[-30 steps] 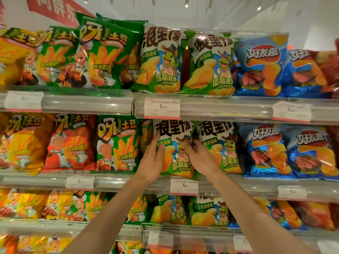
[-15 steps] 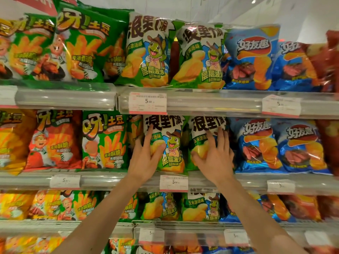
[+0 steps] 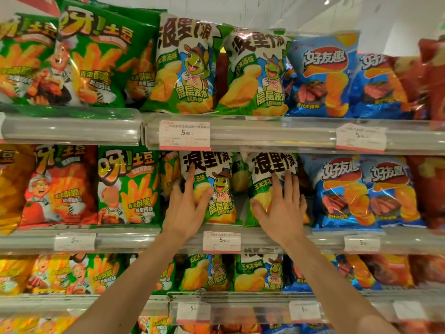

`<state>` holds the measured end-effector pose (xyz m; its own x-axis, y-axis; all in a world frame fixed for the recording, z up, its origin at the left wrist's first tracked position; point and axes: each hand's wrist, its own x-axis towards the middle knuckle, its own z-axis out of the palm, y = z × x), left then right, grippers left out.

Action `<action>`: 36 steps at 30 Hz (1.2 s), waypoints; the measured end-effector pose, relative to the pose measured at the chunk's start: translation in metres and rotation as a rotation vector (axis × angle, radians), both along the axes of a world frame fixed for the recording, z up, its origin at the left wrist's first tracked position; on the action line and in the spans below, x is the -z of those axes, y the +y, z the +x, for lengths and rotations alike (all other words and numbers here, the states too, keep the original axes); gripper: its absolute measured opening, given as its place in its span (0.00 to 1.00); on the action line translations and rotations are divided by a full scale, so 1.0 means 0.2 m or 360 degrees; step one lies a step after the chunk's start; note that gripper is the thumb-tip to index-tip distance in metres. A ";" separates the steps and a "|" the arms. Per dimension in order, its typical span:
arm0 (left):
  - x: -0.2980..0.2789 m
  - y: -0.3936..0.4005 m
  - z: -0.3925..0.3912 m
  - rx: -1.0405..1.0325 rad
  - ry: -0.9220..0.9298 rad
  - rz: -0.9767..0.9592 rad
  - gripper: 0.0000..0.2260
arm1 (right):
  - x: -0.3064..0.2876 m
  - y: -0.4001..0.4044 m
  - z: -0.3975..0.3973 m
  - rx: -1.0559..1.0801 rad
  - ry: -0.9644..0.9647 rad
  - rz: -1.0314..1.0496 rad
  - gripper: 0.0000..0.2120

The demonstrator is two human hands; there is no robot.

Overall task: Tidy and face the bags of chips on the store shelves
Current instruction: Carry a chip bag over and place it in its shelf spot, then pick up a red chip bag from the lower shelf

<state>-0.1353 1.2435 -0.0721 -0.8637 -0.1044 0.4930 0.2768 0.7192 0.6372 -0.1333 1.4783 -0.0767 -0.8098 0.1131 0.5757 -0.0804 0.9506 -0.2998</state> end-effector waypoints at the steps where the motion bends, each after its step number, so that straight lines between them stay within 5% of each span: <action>1: 0.00 0.00 0.01 -0.0009 0.0038 0.0001 0.32 | 0.00 0.00 0.00 -0.0005 -0.0006 -0.0001 0.41; 23: 0.01 0.00 0.10 -0.0180 0.0256 -0.0096 0.30 | 0.00 -0.03 0.15 -0.0217 0.0043 -0.0146 0.39; 31: 0.21 0.03 0.47 -0.0100 0.0178 -0.0229 0.27 | 0.24 -0.03 0.45 -0.0589 0.0104 -0.0220 0.32; 36: 0.43 0.01 0.74 -0.0060 0.0015 -0.0226 0.25 | 0.48 -0.10 0.68 -0.0680 -0.0210 -0.0290 0.32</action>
